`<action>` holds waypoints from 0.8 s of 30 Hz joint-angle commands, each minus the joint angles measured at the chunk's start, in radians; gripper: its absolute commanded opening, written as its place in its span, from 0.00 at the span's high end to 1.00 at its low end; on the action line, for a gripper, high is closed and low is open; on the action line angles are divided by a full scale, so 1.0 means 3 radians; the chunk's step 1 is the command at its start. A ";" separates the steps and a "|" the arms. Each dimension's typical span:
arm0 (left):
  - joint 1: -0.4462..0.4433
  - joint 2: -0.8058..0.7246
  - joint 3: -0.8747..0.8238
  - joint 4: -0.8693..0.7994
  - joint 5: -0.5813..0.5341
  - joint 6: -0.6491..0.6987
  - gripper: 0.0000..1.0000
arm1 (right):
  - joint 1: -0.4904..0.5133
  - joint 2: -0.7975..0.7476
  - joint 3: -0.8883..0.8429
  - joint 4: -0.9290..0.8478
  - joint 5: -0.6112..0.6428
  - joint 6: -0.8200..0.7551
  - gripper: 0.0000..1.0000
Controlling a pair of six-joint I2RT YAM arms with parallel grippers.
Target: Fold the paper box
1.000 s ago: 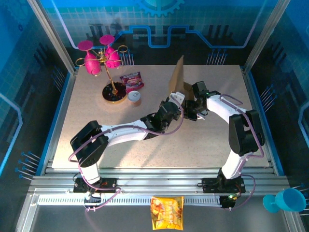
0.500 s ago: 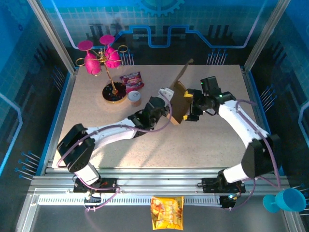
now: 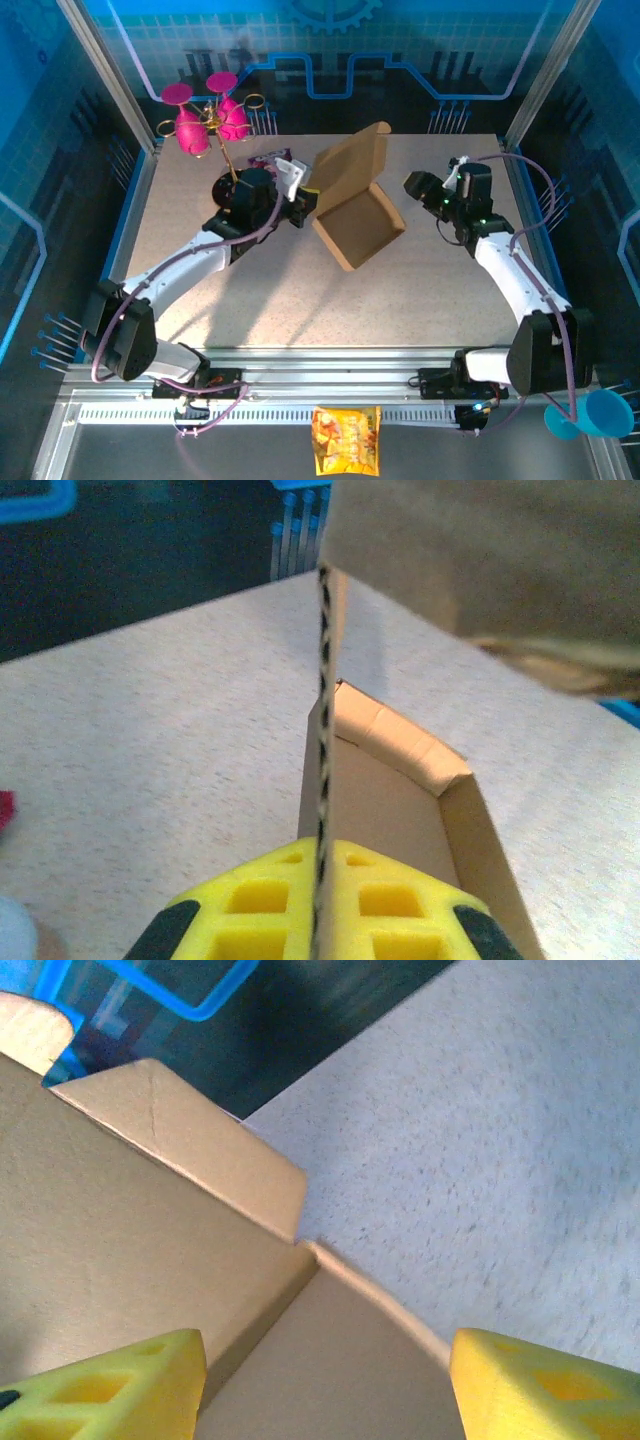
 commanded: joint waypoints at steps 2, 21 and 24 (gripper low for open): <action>0.0249 0.0138 0.0142 -0.0427 0.1330 -0.0070 1.00 | -0.0199 0.0215 -0.0062 0.0996 -0.1043 -0.1413 0.38; 0.0408 0.0654 0.0600 -0.1140 0.1764 0.0373 1.00 | -0.0294 0.0944 0.0550 -0.0283 -0.1644 -0.2223 0.32; 0.0417 0.0690 0.0628 -0.1211 0.1778 0.0417 1.00 | -0.0342 0.0977 0.0448 -0.0206 -0.1699 -0.2078 0.31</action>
